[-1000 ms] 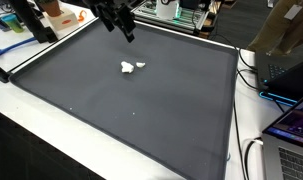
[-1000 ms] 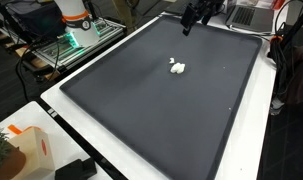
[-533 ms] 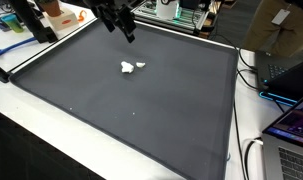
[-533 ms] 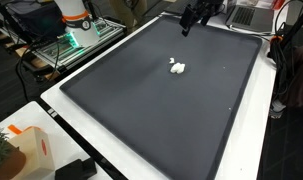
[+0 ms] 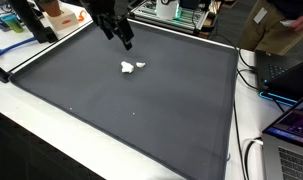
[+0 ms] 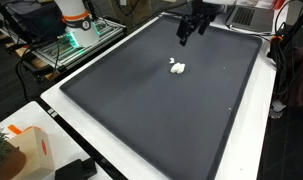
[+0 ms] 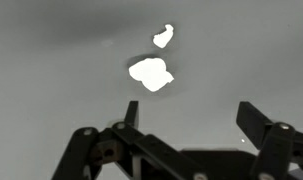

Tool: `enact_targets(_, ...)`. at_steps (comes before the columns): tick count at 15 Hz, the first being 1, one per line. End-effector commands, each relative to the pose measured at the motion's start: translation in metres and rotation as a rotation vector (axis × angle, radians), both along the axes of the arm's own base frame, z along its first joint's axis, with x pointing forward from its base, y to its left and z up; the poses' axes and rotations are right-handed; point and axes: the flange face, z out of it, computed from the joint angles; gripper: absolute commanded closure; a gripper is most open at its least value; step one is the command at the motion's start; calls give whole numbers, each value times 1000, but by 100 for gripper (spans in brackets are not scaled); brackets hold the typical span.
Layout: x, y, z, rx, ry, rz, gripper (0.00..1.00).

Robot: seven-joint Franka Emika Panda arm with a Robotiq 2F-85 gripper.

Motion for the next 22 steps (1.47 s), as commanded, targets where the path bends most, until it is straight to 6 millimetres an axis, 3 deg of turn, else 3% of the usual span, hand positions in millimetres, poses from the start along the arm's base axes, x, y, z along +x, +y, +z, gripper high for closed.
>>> enact_targets(1,-52,-12,5,27,-32,23,0)
enact_targets(2,-62,-14,9,33,-57,17,0)
enact_targets(3,-28,-8,-4,9,-17,15,0)
enact_targets(6,-50,-13,9,11,-41,18,0)
enact_targets(12,-56,-13,11,11,-46,18,0)
enact_targets(14,-69,-15,12,-5,-58,31,0)
enact_targets(18,-121,-26,14,46,-41,54,0)
enact_targets(22,-168,-27,35,162,-33,74,0)
